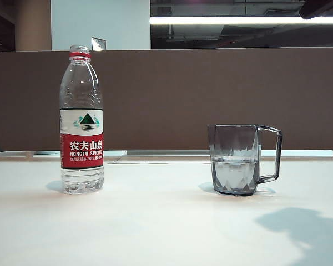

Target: Pick up the mineral water bottle with the left hand on the table and pour water into the mug until it's half full.

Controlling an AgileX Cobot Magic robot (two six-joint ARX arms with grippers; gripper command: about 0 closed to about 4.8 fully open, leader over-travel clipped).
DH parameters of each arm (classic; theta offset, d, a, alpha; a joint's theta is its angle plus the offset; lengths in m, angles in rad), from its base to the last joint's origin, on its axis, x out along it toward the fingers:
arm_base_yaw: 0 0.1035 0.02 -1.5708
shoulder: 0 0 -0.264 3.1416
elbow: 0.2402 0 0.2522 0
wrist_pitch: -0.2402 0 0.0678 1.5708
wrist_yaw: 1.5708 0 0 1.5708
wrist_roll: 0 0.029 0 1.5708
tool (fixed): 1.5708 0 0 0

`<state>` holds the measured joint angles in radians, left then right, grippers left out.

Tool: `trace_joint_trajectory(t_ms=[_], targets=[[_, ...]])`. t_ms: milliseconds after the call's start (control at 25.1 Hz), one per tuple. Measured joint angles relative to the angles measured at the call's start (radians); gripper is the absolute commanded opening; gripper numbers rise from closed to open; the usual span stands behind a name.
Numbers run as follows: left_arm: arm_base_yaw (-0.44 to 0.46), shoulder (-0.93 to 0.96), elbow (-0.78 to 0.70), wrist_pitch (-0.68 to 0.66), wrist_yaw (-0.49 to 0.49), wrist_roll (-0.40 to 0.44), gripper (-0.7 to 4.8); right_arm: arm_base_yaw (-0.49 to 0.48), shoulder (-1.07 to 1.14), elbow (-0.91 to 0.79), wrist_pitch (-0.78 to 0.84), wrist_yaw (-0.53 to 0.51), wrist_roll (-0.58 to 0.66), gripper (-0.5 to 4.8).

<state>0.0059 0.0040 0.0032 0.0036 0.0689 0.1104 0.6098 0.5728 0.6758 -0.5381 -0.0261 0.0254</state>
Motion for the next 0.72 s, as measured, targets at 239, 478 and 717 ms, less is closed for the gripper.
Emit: trace_joint_trajectory(t_ms=[239, 478, 717], targets=[[0.0, 0.0, 0.0, 0.0, 0.0, -0.097, -0.06, 0.0, 0.0, 0.0, 0.0, 0.0, 0.0, -0.08], [0.0, 0.0, 0.0, 0.0, 0.0, -0.102, -0.06, 0.0, 0.0, 0.0, 0.0, 0.0, 0.0, -0.08], [0.0, 0.0, 0.0, 0.0, 0.0, -0.103, -0.06, 0.0, 0.0, 0.0, 0.0, 0.0, 0.0, -0.08]])
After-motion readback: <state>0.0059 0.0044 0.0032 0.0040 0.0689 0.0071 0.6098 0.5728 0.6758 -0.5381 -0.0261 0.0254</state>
